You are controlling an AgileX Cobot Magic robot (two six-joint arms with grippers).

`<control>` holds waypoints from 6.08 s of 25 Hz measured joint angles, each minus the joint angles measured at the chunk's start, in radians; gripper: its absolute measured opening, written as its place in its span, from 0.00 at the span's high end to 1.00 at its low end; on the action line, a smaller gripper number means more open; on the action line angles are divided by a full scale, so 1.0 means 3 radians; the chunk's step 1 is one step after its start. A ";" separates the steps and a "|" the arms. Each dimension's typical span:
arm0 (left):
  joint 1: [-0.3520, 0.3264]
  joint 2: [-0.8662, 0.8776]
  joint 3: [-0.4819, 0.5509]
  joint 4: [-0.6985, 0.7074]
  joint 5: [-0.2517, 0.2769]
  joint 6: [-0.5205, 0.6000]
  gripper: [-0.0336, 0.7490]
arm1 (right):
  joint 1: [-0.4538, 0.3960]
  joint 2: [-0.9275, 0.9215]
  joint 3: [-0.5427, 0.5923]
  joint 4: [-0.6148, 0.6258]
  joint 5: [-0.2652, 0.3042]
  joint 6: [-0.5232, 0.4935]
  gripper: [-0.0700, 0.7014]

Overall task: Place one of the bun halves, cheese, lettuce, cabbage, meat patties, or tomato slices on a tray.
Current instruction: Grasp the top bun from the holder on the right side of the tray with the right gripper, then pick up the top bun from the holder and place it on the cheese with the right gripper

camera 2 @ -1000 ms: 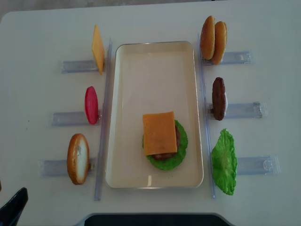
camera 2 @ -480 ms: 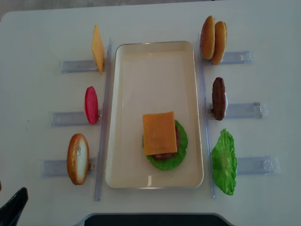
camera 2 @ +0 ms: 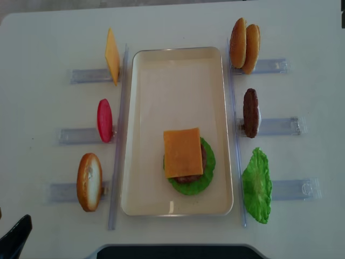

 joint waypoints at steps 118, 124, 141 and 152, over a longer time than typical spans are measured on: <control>0.0000 0.0000 0.0000 0.0000 0.0000 0.0000 0.96 | 0.1329 0.2565 -0.2358 0.0130 0.0676 0.0628 0.47; 0.0000 0.0000 0.0000 0.0000 0.0000 0.0000 0.96 | 0.1329 0.2565 -0.2358 0.0047 0.0676 0.0628 0.62; 0.0000 0.0000 0.0000 0.0000 0.0000 0.0000 0.96 | 0.1329 0.2538 -0.2358 0.0095 0.0675 0.0638 0.69; 0.0000 0.0000 0.0000 0.0000 0.0000 0.0000 0.96 | 0.1329 0.2299 -0.2728 0.0330 0.0690 0.0641 0.72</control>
